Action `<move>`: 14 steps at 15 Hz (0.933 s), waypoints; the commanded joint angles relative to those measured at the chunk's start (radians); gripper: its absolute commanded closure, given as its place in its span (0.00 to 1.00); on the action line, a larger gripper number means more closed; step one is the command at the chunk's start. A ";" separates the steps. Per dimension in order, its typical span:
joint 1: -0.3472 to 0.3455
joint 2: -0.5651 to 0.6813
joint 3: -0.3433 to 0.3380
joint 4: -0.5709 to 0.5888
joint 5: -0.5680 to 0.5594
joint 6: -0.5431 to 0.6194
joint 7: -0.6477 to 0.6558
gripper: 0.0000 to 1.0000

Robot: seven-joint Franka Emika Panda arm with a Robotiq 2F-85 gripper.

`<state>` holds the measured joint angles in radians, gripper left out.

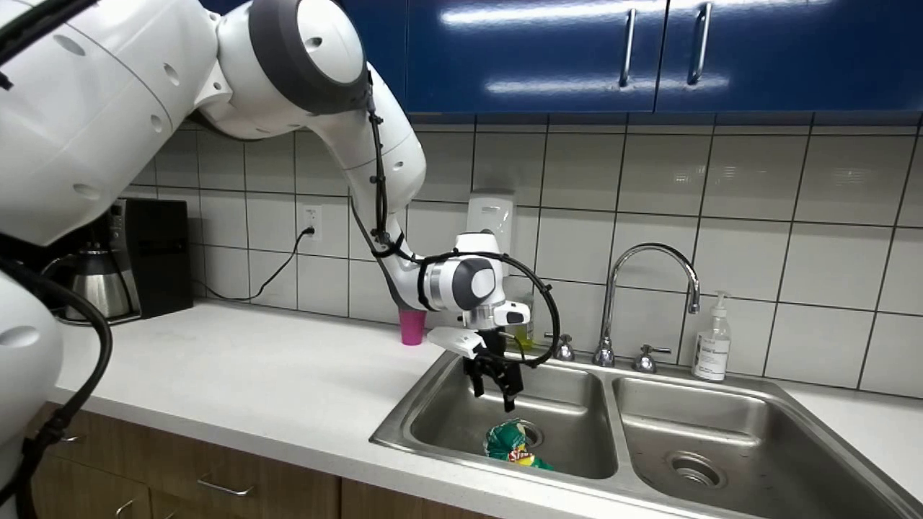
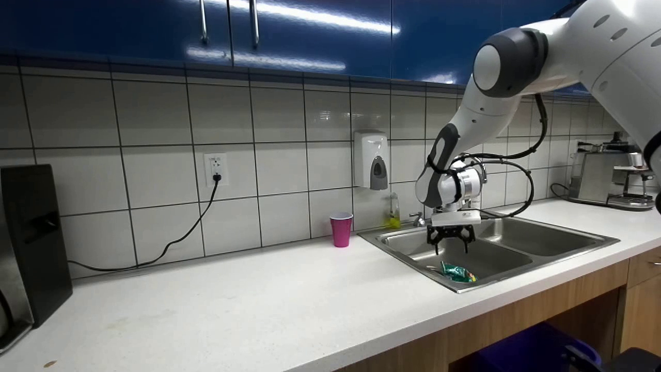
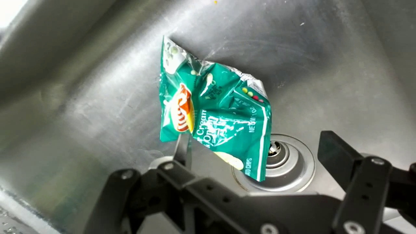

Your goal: Put the green packet inside the sink

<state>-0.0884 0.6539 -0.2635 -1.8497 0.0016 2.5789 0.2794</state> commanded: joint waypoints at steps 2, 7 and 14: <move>-0.038 -0.126 0.045 -0.073 -0.004 -0.102 -0.123 0.00; -0.052 -0.219 0.056 -0.132 -0.005 -0.189 -0.202 0.00; -0.065 -0.368 0.070 -0.267 0.004 -0.262 -0.298 0.00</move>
<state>-0.1212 0.3879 -0.2247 -2.0370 0.0011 2.3564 0.0366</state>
